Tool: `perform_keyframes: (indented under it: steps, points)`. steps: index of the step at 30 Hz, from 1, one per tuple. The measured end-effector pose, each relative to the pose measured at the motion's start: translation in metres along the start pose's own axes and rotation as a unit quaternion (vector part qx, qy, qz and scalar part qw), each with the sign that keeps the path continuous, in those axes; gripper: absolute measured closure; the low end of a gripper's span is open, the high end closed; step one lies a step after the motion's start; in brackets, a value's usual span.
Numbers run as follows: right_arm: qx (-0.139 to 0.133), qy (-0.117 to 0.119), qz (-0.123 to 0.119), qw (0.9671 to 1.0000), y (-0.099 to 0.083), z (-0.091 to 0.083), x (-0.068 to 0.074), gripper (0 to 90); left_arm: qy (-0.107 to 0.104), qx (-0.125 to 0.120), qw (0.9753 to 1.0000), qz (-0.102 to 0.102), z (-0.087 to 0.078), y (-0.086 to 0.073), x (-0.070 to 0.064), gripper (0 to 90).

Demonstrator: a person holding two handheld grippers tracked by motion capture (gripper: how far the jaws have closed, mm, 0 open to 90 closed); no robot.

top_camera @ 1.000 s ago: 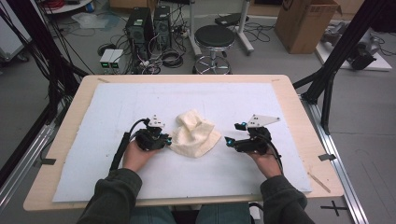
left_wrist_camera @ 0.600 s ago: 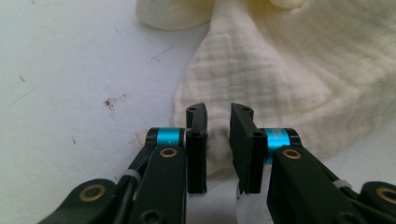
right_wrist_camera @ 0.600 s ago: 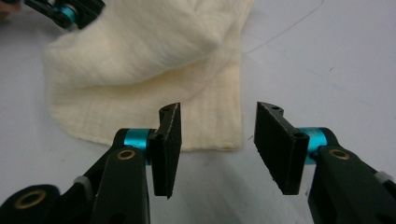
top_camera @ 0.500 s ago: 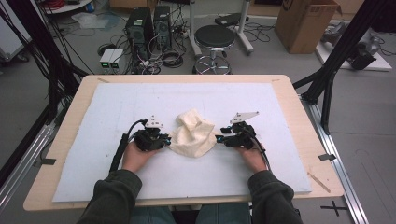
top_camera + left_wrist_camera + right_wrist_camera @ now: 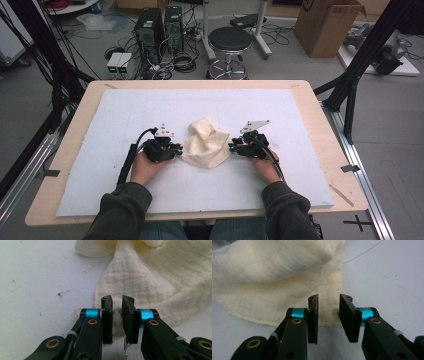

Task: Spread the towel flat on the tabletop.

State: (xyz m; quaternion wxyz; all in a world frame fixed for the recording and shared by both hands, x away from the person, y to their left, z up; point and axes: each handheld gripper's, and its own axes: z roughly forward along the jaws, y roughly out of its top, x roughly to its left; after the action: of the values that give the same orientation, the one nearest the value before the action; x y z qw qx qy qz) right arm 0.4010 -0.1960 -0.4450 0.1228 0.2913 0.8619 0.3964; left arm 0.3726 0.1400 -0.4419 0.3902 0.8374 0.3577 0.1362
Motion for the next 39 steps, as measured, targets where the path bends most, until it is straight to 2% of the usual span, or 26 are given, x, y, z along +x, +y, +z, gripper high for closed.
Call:
perform_keyframes:
  steps: [6,14,24,28,33,39]
  points:
    - [0.003,-0.008,-0.006,0.9999,0.0,0.0,0.0,77.0,-0.001,0.001,1.0,0.004,0.0,0.0,0.0,80.4]
    - [0.003,-0.001,0.008,1.0,0.0,0.0,-0.005,83.7,-0.002,0.002,1.0,0.008,0.0,0.0,0.001,83.0]
    - [0.005,0.012,0.011,0.9999,-0.001,-0.006,-0.008,85.7,-0.004,0.001,1.0,0.005,-0.002,0.001,-0.001,87.9]
    - [0.0,0.019,0.018,0.9997,-0.001,-0.012,-0.008,85.9,-0.016,0.007,0.9998,0.012,-0.004,0.001,-0.003,88.1]
    - [-0.005,0.026,0.015,0.9995,-0.001,-0.022,-0.005,86.0,-0.022,0.0,0.9997,0.014,-0.012,0.0,-0.004,88.2]
    - [-0.011,0.03,0.005,0.9995,0.001,-0.031,0.0,86.0,-0.017,-0.009,0.9998,0.01,-0.025,-0.004,-0.005,88.2]
